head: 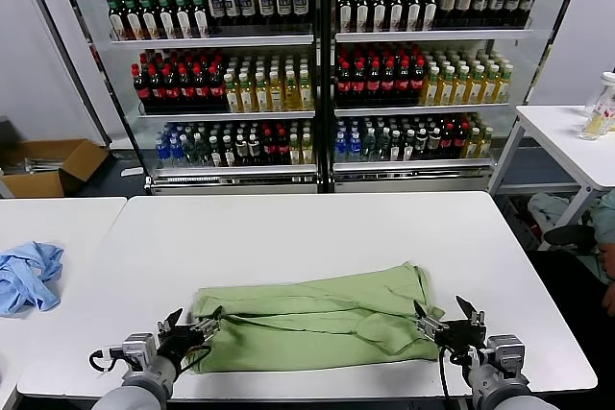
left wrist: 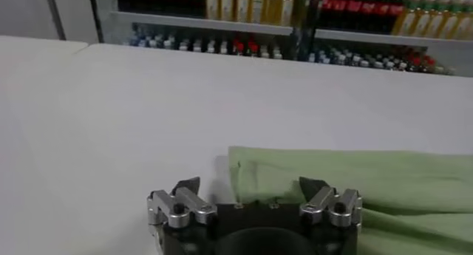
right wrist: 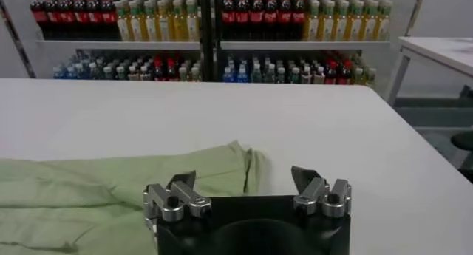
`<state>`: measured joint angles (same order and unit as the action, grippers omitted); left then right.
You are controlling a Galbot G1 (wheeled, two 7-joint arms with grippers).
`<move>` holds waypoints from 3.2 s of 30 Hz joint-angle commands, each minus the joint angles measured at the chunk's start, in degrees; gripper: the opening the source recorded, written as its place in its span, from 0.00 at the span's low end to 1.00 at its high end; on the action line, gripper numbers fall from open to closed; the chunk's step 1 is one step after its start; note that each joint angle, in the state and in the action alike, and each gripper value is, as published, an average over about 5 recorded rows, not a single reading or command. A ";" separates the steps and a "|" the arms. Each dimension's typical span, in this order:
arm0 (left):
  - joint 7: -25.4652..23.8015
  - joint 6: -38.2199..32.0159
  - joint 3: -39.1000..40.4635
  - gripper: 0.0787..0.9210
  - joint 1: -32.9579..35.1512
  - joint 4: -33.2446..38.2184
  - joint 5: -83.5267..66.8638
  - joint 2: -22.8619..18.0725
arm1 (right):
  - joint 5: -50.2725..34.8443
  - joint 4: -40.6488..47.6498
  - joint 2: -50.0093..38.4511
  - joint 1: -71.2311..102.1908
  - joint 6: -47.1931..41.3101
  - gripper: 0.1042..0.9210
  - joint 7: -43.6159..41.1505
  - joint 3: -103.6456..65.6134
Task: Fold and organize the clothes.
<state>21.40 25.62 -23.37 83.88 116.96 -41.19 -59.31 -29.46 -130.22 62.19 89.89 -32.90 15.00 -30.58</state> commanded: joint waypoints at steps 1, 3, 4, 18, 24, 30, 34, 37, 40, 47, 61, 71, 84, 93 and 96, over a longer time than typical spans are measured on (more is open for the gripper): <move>6.70 0.43 1.94 0.88 -0.13 0.20 -1.66 -2.70 | 1.10 -0.19 0.25 0.17 0.00 0.88 0.19 0.25; 6.76 0.45 2.01 0.85 -0.12 0.33 -2.26 -2.77 | 1.33 -0.12 0.38 0.24 0.00 0.88 0.28 0.49; 6.78 0.46 2.08 0.82 -0.07 0.42 -2.38 -2.85 | 1.45 -0.12 0.46 0.29 0.00 0.88 0.29 0.61; 5.88 0.67 4.12 0.34 -0.58 -1.47 0.27 -4.53 | 1.73 -0.66 0.24 0.37 -0.07 0.88 0.38 1.10; 3.81 0.22 2.05 0.14 -1.62 -1.13 4.93 -4.71 | 1.70 -1.15 -0.17 0.43 -0.12 0.88 0.39 0.85; 0.13 3.63 -6.11 0.02 -0.48 3.16 8.96 -0.17 | 1.49 -1.49 -0.96 -0.08 -0.16 0.88 0.35 0.26; -5.81 7.19 -17.36 0.01 2.14 2.37 9.15 4.44 | 1.46 -1.56 -0.82 -0.61 -0.12 0.88 0.20 0.24; -11.41 7.59 -26.61 0.01 3.60 -1.71 9.48 7.09 | 1.46 -1.58 -0.56 -1.24 -0.04 0.88 0.00 0.37; -14.25 7.66 -33.21 0.01 4.68 -4.91 9.48 9.23 | 1.32 -1.57 -0.41 -1.98 -0.01 0.88 -0.11 0.27; -12.08 7.71 -30.67 0.01 5.81 2.16 2.60 9.86 | 0.98 -1.54 -0.38 -2.62 0.00 0.88 -0.24 -0.66; -8.04 7.51 5.34 0.01 -3.27 11.58 -5.63 -9.00 | 2.10 -2.50 -0.91 -0.97 -0.19 0.88 0.33 -1.71; -6.85 7.22 8.30 0.01 -8.95 6.94 -6.64 -12.80 | 2.75 -2.41 -0.22 -0.15 -0.17 0.88 0.23 -1.79; -5.63 7.35 10.68 0.01 -14.28 2.55 -6.72 -14.81 | 2.79 -1.93 -0.38 -0.38 -0.18 0.88 0.42 -1.72; -5.94 6.53 14.17 0.10 -15.31 -0.05 -6.22 -18.43 | 2.82 -1.43 -0.55 -0.67 -0.19 0.88 0.50 -1.43; -7.19 5.21 14.35 0.21 -13.91 2.20 -5.77 -18.87 | 2.80 -1.31 -0.52 -1.15 -0.19 0.88 0.49 -1.13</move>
<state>15.49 32.50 -11.93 70.34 118.77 -47.21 -75.20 -26.66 -131.58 61.62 89.08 -33.09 15.48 -31.90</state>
